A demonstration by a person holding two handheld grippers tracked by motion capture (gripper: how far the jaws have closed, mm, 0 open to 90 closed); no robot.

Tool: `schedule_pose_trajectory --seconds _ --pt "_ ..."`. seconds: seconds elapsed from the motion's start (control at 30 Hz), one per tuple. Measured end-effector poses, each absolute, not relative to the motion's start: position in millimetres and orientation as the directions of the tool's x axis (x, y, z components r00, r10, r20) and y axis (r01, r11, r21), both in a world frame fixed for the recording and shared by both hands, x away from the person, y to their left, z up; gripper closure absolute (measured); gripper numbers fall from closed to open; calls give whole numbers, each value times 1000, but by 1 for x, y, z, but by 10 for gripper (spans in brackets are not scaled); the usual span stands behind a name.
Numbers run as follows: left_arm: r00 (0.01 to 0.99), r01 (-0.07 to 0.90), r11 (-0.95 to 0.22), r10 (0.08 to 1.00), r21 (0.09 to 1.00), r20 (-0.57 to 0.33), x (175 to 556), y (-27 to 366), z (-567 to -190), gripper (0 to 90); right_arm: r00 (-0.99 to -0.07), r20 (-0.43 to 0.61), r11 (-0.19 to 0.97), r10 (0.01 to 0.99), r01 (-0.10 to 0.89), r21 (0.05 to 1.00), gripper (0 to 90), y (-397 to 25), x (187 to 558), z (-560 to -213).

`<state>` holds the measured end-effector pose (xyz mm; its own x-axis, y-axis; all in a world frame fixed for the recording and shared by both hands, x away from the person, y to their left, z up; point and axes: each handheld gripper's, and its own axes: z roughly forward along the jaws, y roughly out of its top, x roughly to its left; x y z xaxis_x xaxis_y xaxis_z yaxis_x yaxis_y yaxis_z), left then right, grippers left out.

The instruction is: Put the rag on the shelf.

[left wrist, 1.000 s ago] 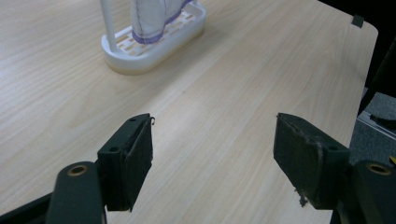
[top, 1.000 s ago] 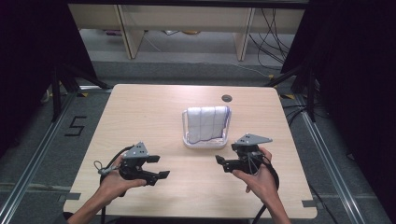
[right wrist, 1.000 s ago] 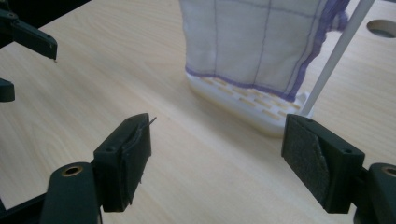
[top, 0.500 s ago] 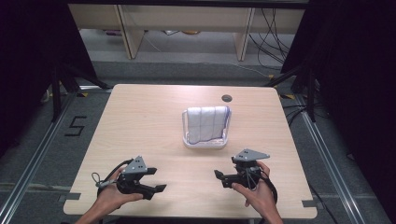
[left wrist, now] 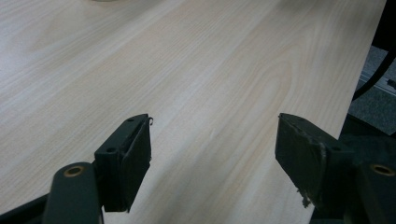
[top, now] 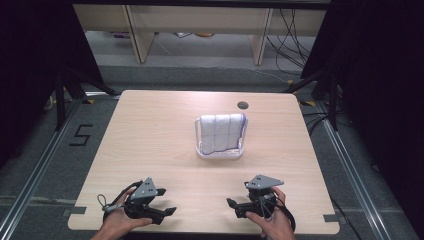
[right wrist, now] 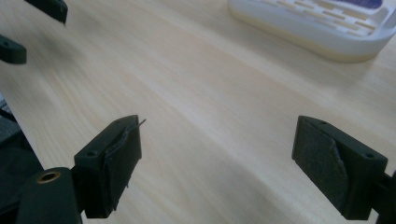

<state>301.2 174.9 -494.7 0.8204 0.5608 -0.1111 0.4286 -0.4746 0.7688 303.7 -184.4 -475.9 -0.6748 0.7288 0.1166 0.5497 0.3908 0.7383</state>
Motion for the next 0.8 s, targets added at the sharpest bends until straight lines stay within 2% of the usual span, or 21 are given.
schedule_pose_trajectory --seconds 0.27,0.3,0.33,0.37,0.4,0.5,0.57,0.6,0.8 --pt "820 431 -473 561 769 -115 295 177 -498 263 -690 108 426 716 554 715 167 -183 295 -484" --pt "826 418 -493 556 763 -93 297 179 -498 263 -697 109 430 709 549 717 167 -183 296 -485" --pt "814 434 -467 569 771 -113 297 178 -499 263 -686 97 430 721 553 714 167 -184 295 -485" --pt "819 425 -490 566 761 -93 299 180 -499 263 -676 109 420 729 567 708 167 -184 295 -485" --pt "807 445 -462 578 767 -121 297 179 -500 263 -670 109 414 735 570 710 167 -184 295 -485" --pt "819 430 -480 564 765 -105 298 179 -500 262 -658 119 402 744 582 707 166 -184 295 -486" --pt "811 446 -465 571 765 -126 297 177 -501 261 -669 102 418 737 568 709 166 -184 296 -487" --pt "825 423 -495 557 759 -97 298 178 -500 260 -667 103 415 738 569 710 166 -184 296 -488" --pt "808 443 -471 579 763 -111 300 180 -502 249 -668 102 415 737 567 712 167 -184 297 -488"
